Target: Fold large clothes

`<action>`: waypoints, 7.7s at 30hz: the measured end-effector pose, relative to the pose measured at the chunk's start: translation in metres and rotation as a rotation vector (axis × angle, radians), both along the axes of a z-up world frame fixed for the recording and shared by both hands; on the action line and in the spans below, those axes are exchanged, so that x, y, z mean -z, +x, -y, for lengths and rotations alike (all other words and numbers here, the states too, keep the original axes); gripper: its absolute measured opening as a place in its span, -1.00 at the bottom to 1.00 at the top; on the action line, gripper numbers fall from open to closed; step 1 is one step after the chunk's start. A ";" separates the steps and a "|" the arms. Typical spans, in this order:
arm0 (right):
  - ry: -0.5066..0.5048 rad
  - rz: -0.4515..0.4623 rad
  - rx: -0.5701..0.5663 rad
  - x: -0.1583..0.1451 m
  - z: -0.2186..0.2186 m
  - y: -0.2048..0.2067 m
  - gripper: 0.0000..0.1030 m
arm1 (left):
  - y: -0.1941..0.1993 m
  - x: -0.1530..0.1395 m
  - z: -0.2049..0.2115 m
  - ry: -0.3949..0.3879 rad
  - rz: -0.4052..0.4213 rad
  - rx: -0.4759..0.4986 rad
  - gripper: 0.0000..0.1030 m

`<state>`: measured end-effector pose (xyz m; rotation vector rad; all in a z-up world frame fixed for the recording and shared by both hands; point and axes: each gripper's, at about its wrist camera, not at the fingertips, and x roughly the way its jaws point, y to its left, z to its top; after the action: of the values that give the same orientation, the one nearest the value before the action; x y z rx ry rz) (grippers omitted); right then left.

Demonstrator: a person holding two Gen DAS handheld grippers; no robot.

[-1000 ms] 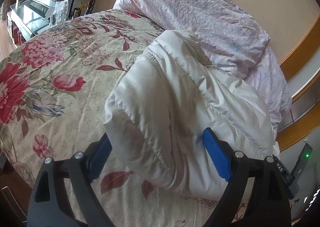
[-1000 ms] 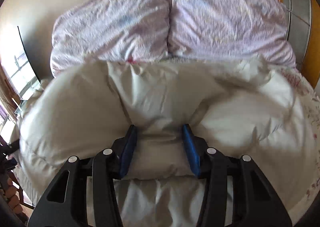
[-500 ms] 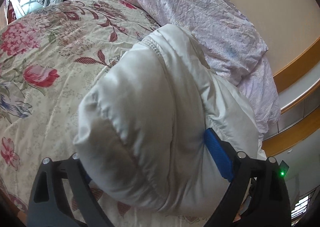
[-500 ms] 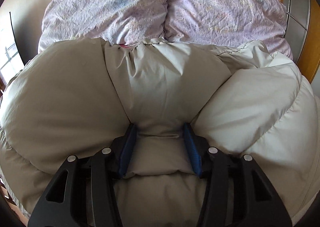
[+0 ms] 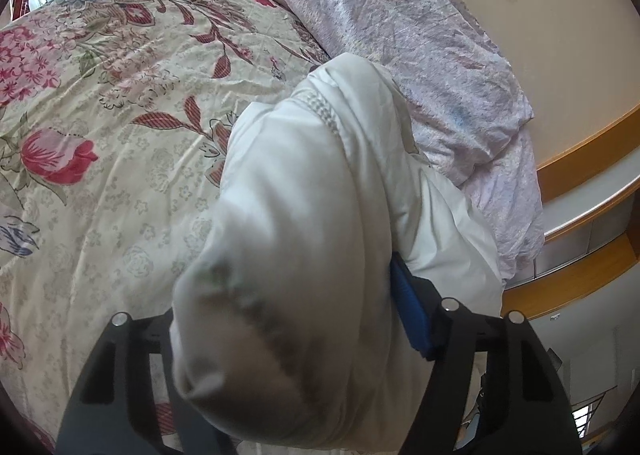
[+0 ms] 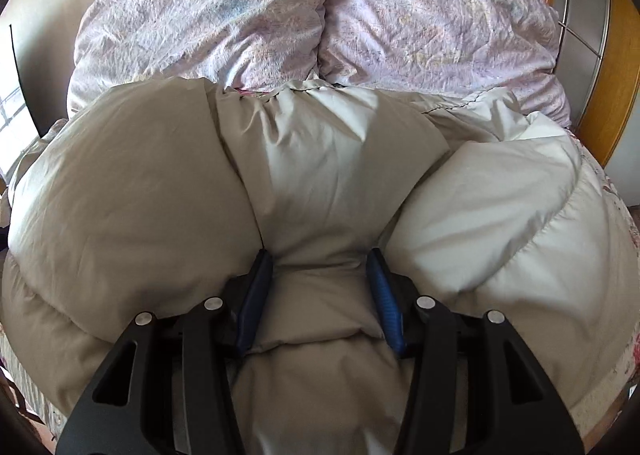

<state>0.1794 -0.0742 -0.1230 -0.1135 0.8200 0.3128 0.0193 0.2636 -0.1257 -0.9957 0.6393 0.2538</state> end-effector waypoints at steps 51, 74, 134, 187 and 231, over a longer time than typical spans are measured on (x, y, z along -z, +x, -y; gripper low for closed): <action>0.124 0.128 0.053 -0.018 0.146 -0.034 0.06 | 0.128 -0.168 0.311 0.554 0.303 0.591 -0.20; 0.171 0.174 0.130 0.013 0.197 -0.080 0.14 | 0.217 -0.090 0.435 0.574 0.102 0.892 -0.08; 0.387 0.317 -0.023 -0.159 0.159 -0.006 -0.16 | 0.247 -0.053 0.338 0.865 0.015 0.529 0.78; 0.323 -0.086 0.245 0.003 0.183 0.168 -0.48 | 0.267 -0.039 0.355 0.867 -0.003 0.570 0.96; 0.240 -0.100 0.256 0.007 0.174 0.170 -0.48 | 0.278 -0.030 0.364 0.984 -0.113 0.558 0.97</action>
<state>0.3498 -0.2480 -0.1296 0.2319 0.8793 0.1738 0.2972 -0.1004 -0.0959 0.1528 0.7490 0.0988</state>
